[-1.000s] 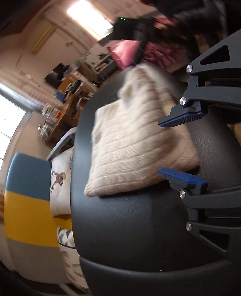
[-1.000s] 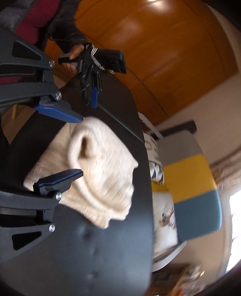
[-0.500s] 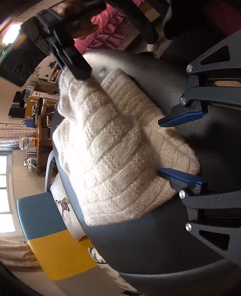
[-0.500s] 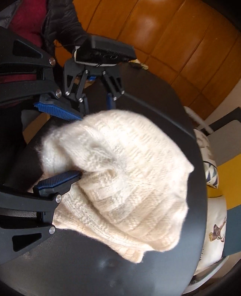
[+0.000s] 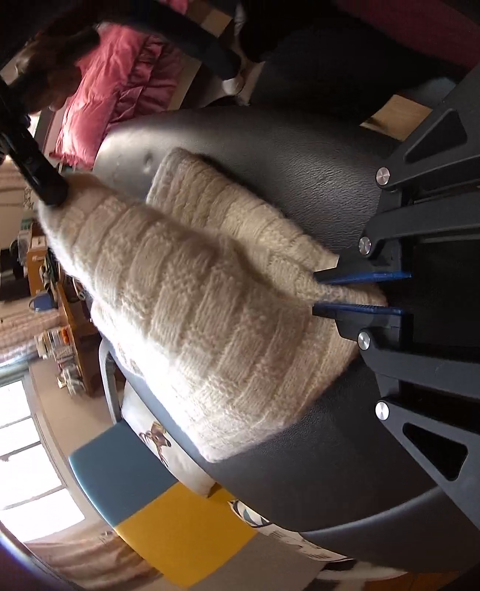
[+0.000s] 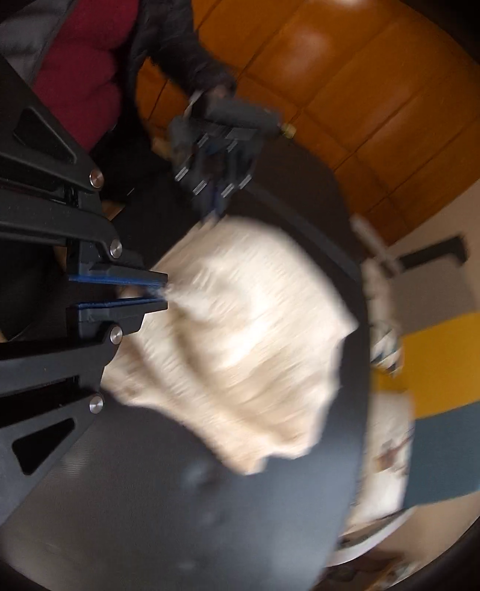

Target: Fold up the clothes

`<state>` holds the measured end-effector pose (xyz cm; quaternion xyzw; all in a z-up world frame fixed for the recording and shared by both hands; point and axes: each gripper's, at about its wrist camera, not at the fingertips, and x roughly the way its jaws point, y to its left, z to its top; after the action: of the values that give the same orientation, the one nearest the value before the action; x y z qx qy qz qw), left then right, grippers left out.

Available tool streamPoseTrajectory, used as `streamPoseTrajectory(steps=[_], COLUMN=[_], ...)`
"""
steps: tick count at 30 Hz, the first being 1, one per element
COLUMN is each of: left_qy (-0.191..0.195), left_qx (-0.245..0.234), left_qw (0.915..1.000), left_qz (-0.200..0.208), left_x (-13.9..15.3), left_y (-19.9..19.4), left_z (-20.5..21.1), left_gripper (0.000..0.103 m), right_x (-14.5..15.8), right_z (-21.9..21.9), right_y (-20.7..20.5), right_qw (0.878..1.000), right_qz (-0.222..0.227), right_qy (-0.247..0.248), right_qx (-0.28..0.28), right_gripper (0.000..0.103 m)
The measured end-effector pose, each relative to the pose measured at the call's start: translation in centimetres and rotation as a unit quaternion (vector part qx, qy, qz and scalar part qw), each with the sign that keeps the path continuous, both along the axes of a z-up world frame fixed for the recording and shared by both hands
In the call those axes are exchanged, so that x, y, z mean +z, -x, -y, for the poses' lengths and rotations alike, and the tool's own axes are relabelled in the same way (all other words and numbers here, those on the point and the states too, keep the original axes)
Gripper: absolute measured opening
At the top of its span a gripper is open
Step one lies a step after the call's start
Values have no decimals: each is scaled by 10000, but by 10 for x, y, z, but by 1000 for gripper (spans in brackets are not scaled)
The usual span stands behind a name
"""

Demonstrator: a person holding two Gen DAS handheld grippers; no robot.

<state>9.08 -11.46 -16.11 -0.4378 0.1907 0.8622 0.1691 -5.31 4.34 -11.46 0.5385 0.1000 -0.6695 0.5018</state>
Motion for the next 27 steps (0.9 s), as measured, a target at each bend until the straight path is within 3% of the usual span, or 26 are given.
streamPoseTrajectory(steps=[2,4,5,6,9,12,16,22,24,26,27], left_qy=[-24,-115,-130,-109,-94,-131,-224,-308,-254,-136,-94], left_qx=[-39,19,34,28,32,53,103,83,6,-114,-170], left_qw=[10000,9999,9998,9998,9998,9998,9996,9994,9996,9998,9998], left_qz=[66,109,125,138,143,143,128,121,106,90,97], left_x=[-1,0,0,0,-1,-2,-3,-4,-4,-5,-5], left_y=[-1,2,3,5,6,7,6,6,5,3,2], left_z=[5,8,8,7,5,4,5,6,5,2,1], left_gripper=[10,10,10,10,10,10,10,10,10,10,10], right_x=[-26,-30,-24,-17,3,-7,-38,-52,-55,-43,-33], right_z=[-16,-34,-43,-51,-59,-43,-19,-7,2,18,25], right_y=[8,21,28,36,57,81,100,109,112,108,105], right_qw=[9980,9918,9869,9813,9673,9586,9423,9254,9280,9546,9649], right_qz=[462,736,791,812,638,904,1779,2123,2138,1414,1021], right_qy=[95,543,837,1119,1745,1821,1759,1872,1605,1280,1167], right_qx=[-432,-893,-1126,-1341,-1729,-1993,-2225,-2519,-2596,-2287,-2119], right_gripper=[5,9,14,33,39,42,42,43,43,30,18])
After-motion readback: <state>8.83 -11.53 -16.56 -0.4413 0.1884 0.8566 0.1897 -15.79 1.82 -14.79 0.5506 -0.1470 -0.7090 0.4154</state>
